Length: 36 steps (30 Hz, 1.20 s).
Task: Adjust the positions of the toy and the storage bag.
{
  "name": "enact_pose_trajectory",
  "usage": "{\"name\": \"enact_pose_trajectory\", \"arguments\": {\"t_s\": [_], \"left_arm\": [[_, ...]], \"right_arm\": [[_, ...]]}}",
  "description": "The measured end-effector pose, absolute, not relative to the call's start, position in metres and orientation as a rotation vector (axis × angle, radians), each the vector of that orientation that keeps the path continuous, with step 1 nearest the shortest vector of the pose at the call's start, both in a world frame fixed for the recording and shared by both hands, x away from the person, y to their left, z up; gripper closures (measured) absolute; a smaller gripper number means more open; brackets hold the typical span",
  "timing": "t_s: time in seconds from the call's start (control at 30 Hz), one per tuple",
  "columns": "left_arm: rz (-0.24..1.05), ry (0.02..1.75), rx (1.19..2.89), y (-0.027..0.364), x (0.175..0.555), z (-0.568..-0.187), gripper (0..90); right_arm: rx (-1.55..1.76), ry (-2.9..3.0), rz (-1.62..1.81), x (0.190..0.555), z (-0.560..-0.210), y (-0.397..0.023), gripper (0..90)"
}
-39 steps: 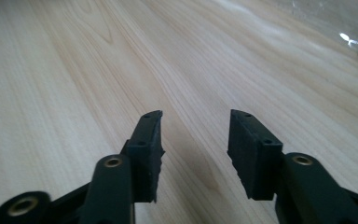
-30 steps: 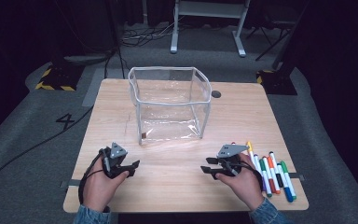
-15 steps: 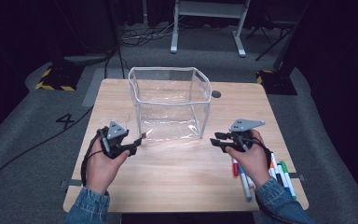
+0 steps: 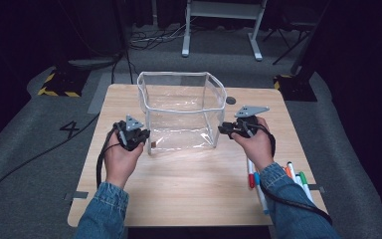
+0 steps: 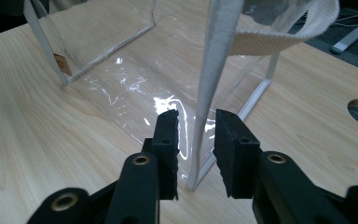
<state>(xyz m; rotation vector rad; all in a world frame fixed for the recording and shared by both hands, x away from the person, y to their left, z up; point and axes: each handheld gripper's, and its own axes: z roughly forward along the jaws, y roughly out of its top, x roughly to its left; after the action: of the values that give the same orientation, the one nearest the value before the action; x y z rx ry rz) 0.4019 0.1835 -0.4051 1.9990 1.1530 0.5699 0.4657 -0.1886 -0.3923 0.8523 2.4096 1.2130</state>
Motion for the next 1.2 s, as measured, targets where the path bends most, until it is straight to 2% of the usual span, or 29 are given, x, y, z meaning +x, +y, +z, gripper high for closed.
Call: {"name": "enact_pose_trajectory", "arguments": {"t_s": [0.03,0.1,0.17,0.43,1.03,1.2], "left_arm": [[0.563,1.156,1.991,0.184,0.401,-0.406,87.5],[0.578,1.142,2.002,0.184,0.399,-0.406,87.6],[0.571,1.131,2.015,0.184,0.396,-0.405,87.6],[0.543,1.058,2.043,0.185,0.369,-0.405,87.5],[0.439,0.843,2.104,0.163,0.288,-0.406,87.4],[0.411,0.792,2.119,0.155,0.269,-0.407,87.3]], "right_arm": [[0.852,2.410,1.213,0.466,-0.392,-0.189,76.2],[0.832,2.410,1.189,0.468,-0.393,-0.186,84.9],[0.810,2.399,1.174,0.467,-0.392,-0.186,87.8],[0.810,2.431,1.169,0.437,-0.390,-0.194,88.0],[0.767,2.507,1.228,0.315,-0.389,-0.245,88.1],[0.766,2.506,1.233,0.293,-0.390,-0.255,88.1]]}}
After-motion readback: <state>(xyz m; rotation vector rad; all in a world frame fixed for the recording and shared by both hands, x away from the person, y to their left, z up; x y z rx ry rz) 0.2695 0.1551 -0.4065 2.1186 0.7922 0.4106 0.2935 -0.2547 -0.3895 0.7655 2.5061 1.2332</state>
